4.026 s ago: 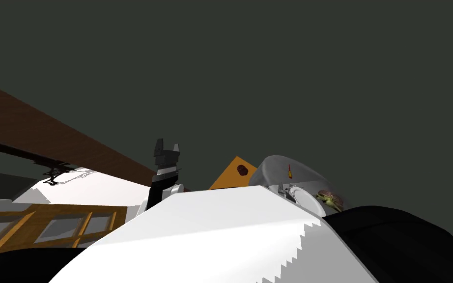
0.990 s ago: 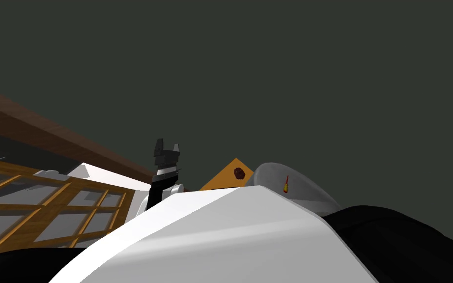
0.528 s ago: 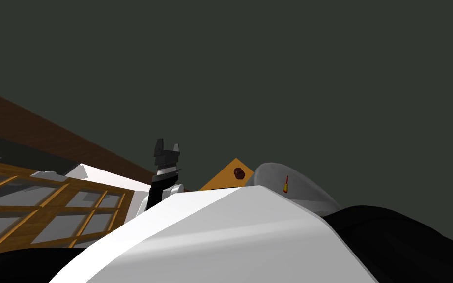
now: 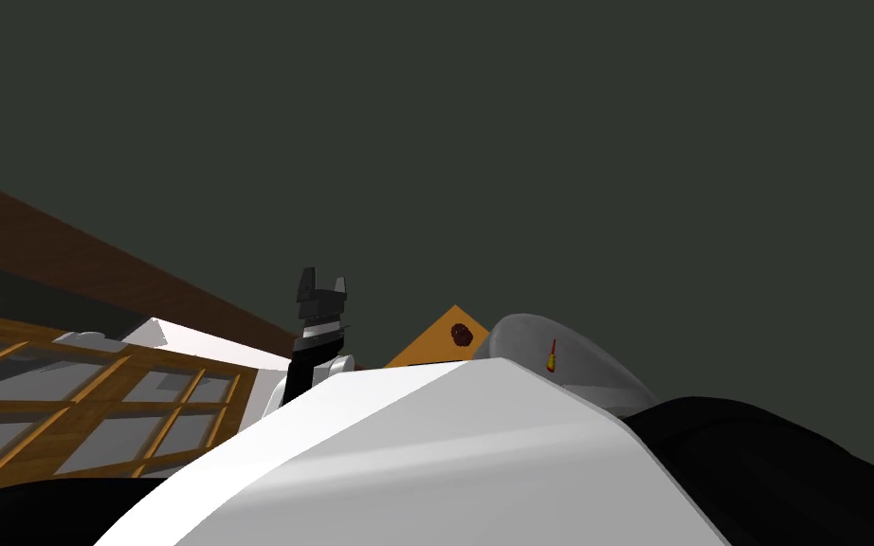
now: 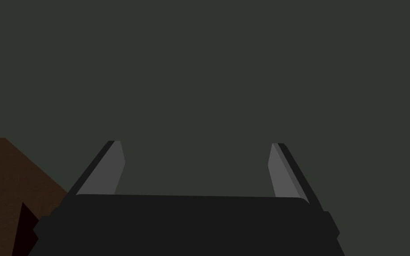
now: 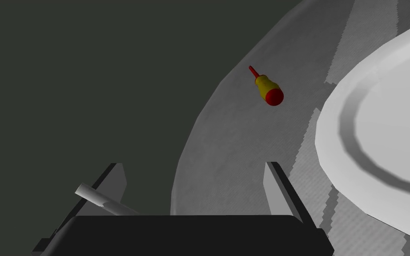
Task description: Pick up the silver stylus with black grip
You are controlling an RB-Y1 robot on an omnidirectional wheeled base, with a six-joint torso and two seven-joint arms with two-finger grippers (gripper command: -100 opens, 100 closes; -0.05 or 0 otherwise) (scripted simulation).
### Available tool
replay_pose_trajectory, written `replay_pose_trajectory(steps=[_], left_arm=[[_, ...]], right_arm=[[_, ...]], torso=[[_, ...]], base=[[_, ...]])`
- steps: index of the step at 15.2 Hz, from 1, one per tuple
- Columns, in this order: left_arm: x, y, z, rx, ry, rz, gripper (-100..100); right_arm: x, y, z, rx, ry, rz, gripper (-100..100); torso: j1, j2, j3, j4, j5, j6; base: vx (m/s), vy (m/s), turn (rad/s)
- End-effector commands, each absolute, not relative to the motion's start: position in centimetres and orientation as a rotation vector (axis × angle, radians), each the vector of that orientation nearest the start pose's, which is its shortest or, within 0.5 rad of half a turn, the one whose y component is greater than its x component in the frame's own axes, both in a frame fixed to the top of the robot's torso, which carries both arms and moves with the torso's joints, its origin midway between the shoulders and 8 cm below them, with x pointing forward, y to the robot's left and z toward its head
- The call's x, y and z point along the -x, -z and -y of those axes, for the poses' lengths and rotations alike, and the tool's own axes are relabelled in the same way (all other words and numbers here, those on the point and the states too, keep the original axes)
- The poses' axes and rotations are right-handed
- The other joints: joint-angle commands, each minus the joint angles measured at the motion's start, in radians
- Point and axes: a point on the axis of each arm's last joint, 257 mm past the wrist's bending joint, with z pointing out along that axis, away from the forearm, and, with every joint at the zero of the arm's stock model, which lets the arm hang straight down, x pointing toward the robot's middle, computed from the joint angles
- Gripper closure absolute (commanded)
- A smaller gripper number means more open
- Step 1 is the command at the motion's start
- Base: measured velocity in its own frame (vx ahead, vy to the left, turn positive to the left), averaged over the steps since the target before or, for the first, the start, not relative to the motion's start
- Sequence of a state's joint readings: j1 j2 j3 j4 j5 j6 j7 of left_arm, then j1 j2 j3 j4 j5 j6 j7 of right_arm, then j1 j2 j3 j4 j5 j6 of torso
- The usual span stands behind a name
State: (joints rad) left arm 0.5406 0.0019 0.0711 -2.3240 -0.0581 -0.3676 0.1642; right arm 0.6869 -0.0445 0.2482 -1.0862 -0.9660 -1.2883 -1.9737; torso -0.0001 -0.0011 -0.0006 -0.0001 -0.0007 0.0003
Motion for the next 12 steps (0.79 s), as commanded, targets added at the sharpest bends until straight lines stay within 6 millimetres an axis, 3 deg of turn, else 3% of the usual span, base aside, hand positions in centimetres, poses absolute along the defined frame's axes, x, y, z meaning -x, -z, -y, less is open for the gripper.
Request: replay_pose_trajectory(steps=[1, 11, 12], left_arm=[[-34.93, -0.59, -30.57, 0.785, 1.294, -0.675, 0], [-34.93, -0.59, -30.57, 0.785, 1.294, -0.675, 0], [-34.93, -0.59, -30.57, 0.785, 1.294, -0.675, 0]], right_arm=[[-9.56, 41.67, 40.28, 1.556, 2.216, -1.752, -100], [-8.95, 41.34, 40.6, 1.552, 2.22, -1.759, -100], [-8.94, 41.33, 40.61, 1.552, 2.22, -1.759, 100]], torso=[[0.0, 0.0, 0.0, 0.0, 0.0, 0.0], [0.0, -0.001, 0.0, 0.0, 0.0, 0.0], [0.0, 0.0, 0.0, 0.0, 0.0, 0.0]], base=[[0.008, 0.002, -0.026], [0.007, 0.0, -0.004], [0.0, 0.0, 0.0]])
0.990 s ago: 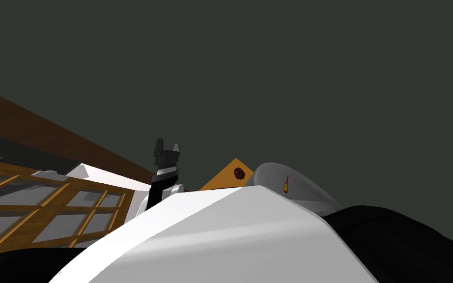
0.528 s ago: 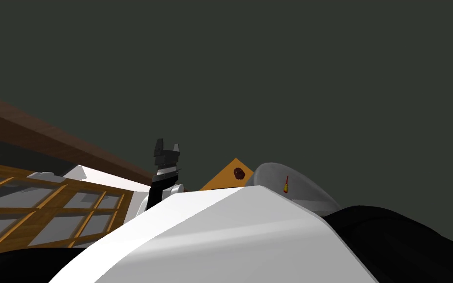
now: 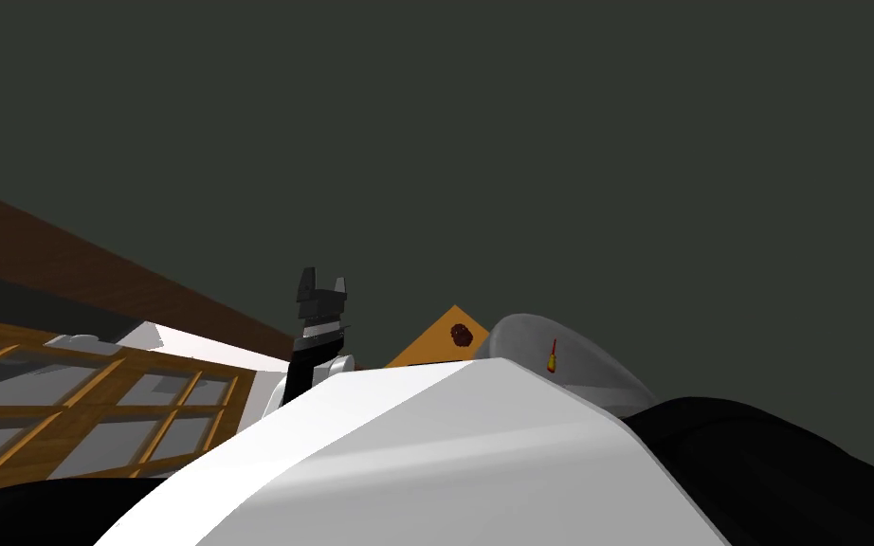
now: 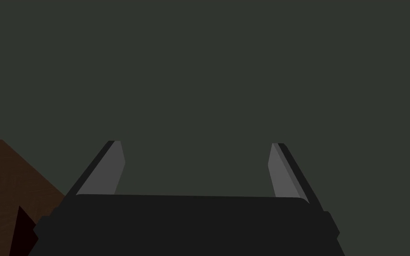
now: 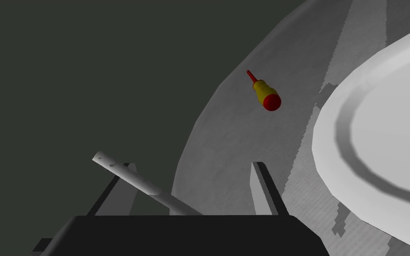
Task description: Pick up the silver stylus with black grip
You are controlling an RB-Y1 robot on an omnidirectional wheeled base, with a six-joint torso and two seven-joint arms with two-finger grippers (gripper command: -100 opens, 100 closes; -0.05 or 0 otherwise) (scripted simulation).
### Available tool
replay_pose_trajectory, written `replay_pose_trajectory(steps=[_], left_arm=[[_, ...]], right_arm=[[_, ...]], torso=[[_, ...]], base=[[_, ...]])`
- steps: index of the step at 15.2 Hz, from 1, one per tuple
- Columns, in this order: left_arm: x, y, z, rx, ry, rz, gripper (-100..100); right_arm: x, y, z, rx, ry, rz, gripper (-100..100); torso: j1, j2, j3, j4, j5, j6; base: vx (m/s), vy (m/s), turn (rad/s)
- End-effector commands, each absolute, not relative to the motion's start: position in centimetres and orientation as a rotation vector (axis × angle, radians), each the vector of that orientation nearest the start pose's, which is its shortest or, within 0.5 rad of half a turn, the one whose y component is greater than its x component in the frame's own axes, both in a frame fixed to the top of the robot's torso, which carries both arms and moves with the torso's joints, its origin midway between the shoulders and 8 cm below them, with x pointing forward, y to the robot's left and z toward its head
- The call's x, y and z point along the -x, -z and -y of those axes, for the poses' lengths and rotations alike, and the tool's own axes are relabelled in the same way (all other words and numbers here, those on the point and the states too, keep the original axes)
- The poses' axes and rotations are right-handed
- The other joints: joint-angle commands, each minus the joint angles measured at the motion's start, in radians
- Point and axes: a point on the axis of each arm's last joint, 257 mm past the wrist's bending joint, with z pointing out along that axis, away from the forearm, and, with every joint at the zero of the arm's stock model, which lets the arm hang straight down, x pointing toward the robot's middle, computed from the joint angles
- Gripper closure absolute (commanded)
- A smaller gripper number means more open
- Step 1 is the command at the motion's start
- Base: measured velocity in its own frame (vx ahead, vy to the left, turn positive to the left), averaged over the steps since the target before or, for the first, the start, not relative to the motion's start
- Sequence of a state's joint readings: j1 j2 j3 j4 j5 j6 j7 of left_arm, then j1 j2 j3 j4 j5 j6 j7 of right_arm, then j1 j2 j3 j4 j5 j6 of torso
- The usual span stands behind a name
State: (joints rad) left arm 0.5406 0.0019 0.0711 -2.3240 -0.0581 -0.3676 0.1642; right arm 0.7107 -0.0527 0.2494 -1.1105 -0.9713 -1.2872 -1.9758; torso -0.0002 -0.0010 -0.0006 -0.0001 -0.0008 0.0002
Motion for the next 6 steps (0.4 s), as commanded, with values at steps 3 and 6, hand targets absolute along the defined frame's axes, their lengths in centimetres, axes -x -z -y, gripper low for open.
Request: replay_pose_trajectory(steps=[3, 6], left_arm=[[-34.93, -0.59, -30.57, 0.785, 1.294, -0.675, 0], [-34.93, -0.59, -30.57, 0.785, 1.294, -0.675, 0]], right_arm=[[-8.71, 41.36, 40.75, 1.568, 2.225, -1.755, 100], [-8.57, 41.35, 40.8, 1.576, 2.228, -1.754, 100]], torso=[[0.0, 0.001, 0.001, 0.002, -0.002, 0.0], [-0.004, 0.004, 0.005, 0.005, -0.005, 0.0]], base=[[-0.001, 0.0, 0.002], [0.001, -0.001, 0.005]])
